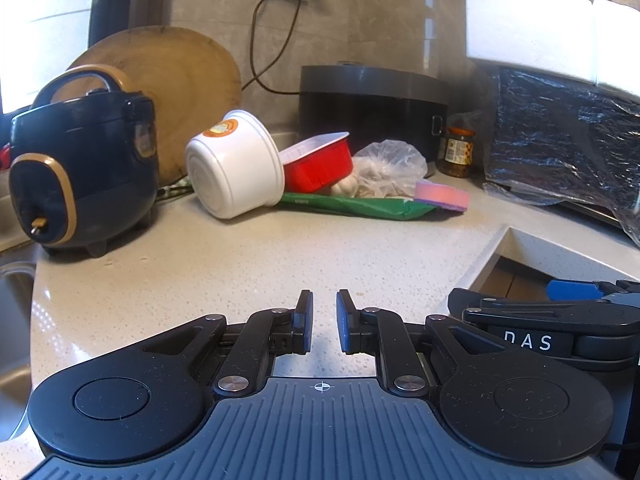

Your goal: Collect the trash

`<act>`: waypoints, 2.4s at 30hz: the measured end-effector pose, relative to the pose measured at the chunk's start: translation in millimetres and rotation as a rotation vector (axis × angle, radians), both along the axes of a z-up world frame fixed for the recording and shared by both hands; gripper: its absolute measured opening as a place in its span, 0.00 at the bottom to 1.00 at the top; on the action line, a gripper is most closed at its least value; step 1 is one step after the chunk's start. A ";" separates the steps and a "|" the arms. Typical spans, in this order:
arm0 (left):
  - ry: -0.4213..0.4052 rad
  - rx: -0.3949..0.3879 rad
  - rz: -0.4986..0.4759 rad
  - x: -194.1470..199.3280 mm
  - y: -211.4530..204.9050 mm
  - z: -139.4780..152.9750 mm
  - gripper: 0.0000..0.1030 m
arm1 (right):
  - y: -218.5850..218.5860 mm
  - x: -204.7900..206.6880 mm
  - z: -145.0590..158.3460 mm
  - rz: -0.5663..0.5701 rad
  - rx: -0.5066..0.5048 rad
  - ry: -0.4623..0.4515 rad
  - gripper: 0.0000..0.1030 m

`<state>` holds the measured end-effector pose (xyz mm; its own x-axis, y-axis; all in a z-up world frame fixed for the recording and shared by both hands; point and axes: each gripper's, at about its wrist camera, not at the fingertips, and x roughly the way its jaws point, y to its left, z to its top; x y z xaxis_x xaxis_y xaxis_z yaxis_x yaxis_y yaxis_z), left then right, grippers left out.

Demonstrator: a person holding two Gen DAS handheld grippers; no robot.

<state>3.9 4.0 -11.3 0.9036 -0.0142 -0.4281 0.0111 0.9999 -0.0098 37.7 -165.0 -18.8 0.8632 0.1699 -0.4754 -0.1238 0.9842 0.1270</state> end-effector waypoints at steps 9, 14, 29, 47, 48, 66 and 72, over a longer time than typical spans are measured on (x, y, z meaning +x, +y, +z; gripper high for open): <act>0.002 -0.001 0.001 0.2 -2.0 1.6 0.16 | 0.5 -2.2 -0.4 0.003 -0.002 -0.004 1.00; -0.001 -0.002 -0.005 -2.0 -4.7 0.4 0.16 | 2.3 -4.9 2.5 0.011 -0.001 -0.014 1.00; 0.004 -0.005 -0.016 -3.5 -3.0 2.2 0.16 | -0.1 -6.5 3.3 0.014 0.002 -0.019 1.00; 0.023 -0.011 -0.009 0.5 -0.4 3.8 0.16 | 0.3 -4.4 -1.1 0.037 0.012 -0.030 1.00; 0.025 -0.010 -0.009 0.8 -0.2 3.6 0.16 | 0.0 -4.3 -1.6 0.040 0.015 -0.032 1.00; 0.109 0.102 -0.102 24.3 24.4 26.7 0.17 | 4.5 59.9 4.6 0.233 -0.001 -0.005 1.00; 0.073 0.058 -0.151 57.7 49.5 39.6 0.17 | -6.1 152.9 37.9 0.143 0.050 0.062 1.00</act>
